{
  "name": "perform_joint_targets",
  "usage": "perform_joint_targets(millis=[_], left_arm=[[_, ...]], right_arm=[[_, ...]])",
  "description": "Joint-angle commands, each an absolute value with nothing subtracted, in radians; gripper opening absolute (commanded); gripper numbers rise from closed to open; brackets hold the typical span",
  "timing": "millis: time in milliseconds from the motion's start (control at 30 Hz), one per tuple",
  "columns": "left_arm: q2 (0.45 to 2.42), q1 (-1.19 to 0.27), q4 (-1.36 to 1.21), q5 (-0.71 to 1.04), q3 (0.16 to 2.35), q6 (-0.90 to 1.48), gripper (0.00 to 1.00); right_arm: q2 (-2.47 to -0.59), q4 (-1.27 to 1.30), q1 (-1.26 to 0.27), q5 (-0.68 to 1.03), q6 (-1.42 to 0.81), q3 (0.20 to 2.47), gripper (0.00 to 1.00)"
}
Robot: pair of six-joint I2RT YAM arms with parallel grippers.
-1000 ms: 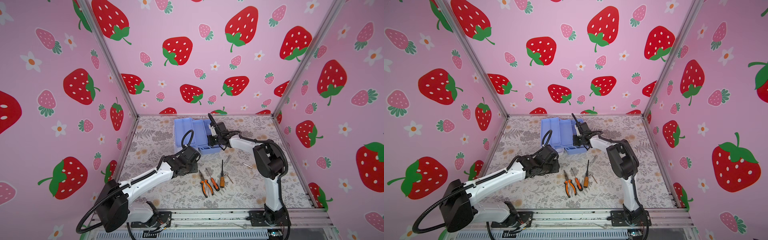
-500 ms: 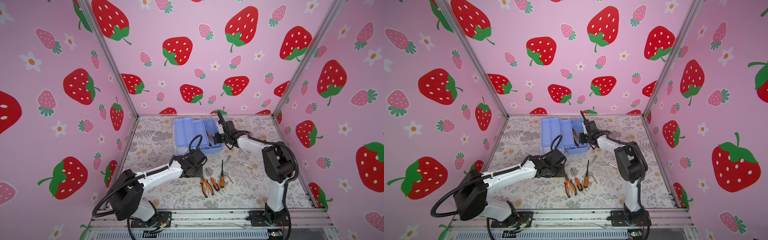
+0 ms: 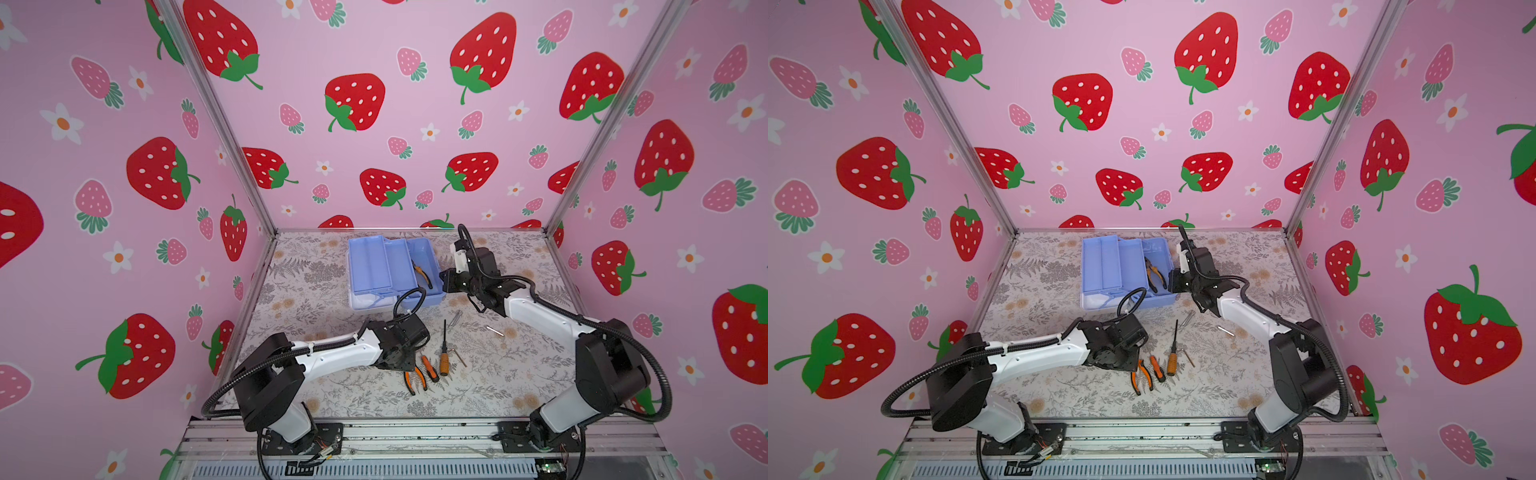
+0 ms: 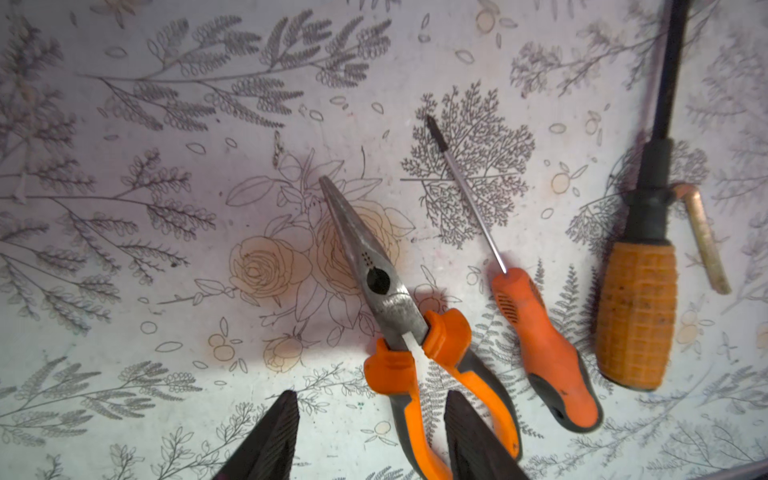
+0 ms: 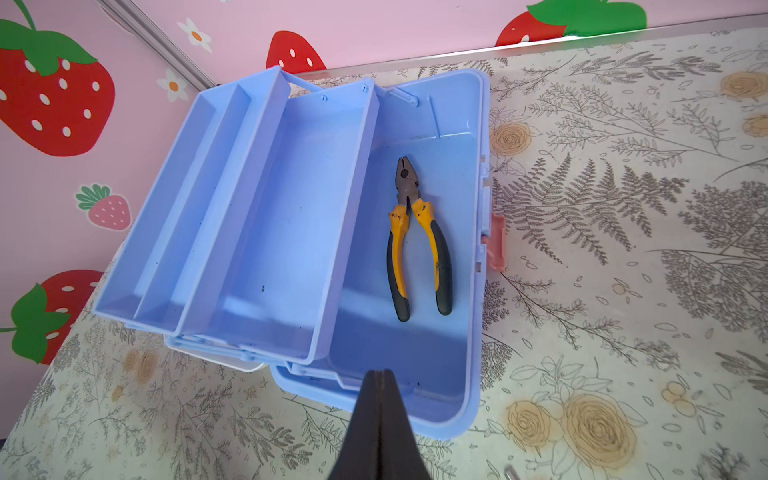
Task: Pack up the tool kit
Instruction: 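Grasp orange needle-nose pliers with left gripper while right gripper withdraws, then raise orange pliers with left gripper while right gripper grasps their handle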
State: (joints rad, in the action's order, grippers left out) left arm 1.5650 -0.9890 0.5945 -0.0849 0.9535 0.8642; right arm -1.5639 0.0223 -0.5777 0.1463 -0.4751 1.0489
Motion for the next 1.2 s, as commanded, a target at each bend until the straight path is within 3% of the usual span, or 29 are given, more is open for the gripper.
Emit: perform_joint_targets(millis=[0,67,233,467,667,867,1167], left_arm=[[1.561,-1.023,0.608,-0.081,0.932,0.931,0.59],[1.564,-1.046,0.596,-0.075,0.928,0.947,0.59],[1.612,-1.08,0.604,-0.083,0.925,0.962,0.45],[1.678,-1.079,0.592,-0.065,0.948,0.952,0.34],[1.722,-1.065,0.606,-0.047,0.976,0.939,0.0],[1.593,-1.012,0.658,-0.119,0.983,0.904,0.0],[1.439,-0.957,0.71,-0.174,1.058,0.783,0.0]], right_arm=[[-1.527,0.023,-0.575,0.127,-0.479,1.014,0.05],[-1.513,0.023,-0.575,0.136,-0.486,0.997,0.05],[-1.48,0.022,-0.575,0.13,-0.487,0.956,0.07],[-1.457,0.016,-0.575,0.115,-0.483,0.93,0.08],[-1.439,0.015,-0.575,0.115,-0.486,0.916,0.08],[-1.401,0.021,-0.584,0.172,-0.457,0.895,0.14],[-1.455,0.064,-0.724,0.492,-0.409,0.918,0.45]])
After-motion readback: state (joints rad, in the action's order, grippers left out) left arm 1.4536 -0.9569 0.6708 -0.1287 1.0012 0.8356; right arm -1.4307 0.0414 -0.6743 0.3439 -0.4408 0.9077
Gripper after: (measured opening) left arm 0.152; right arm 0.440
